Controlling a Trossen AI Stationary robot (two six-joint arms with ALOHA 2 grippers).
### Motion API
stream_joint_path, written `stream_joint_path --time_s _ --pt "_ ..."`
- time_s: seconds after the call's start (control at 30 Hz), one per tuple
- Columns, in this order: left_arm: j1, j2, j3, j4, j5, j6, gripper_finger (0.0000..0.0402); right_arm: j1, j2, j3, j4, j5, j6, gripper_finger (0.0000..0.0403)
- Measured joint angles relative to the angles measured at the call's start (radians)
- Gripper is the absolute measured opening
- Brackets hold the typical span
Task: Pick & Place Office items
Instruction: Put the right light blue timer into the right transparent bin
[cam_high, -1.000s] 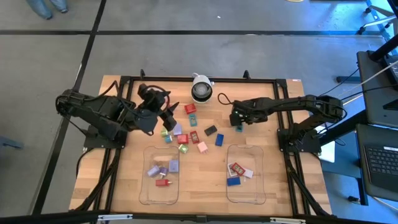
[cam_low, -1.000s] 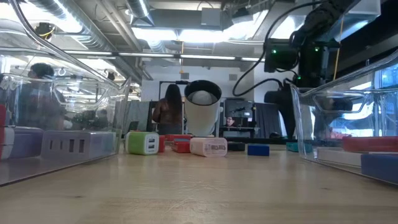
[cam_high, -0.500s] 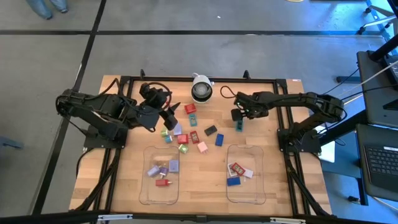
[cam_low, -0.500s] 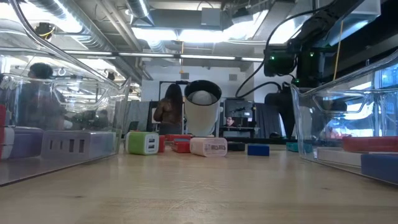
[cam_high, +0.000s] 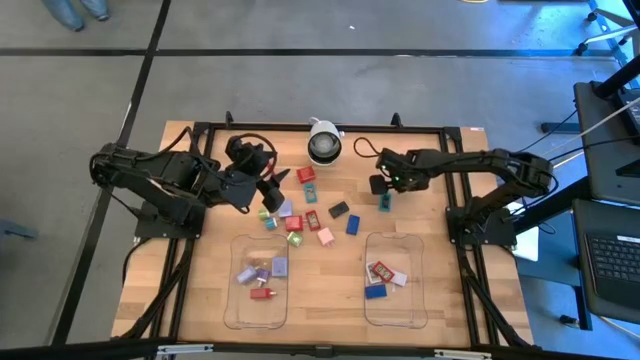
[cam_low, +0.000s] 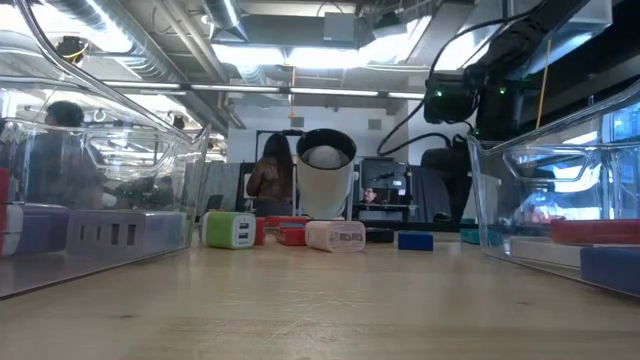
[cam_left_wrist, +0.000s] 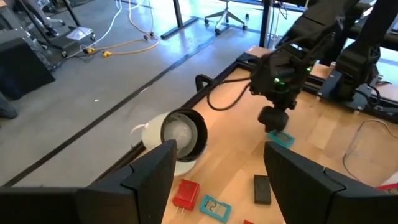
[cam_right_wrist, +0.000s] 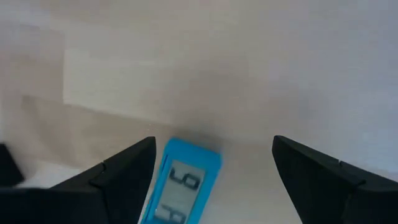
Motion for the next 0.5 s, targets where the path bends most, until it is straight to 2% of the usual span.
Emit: stream_joint_path --time_s 0.13,0.5 --pt "0.0 0.0 0.0 -0.001 -0.007 0.001 0.0239 0.056 0.0 -0.002 0.004 -0.001 0.041 0.0323" --pt "0.001 0.0 0.0 -0.001 -0.036 -0.001 0.0239 0.182 0.0 -0.002 0.004 0.161 0.221 0.0323"
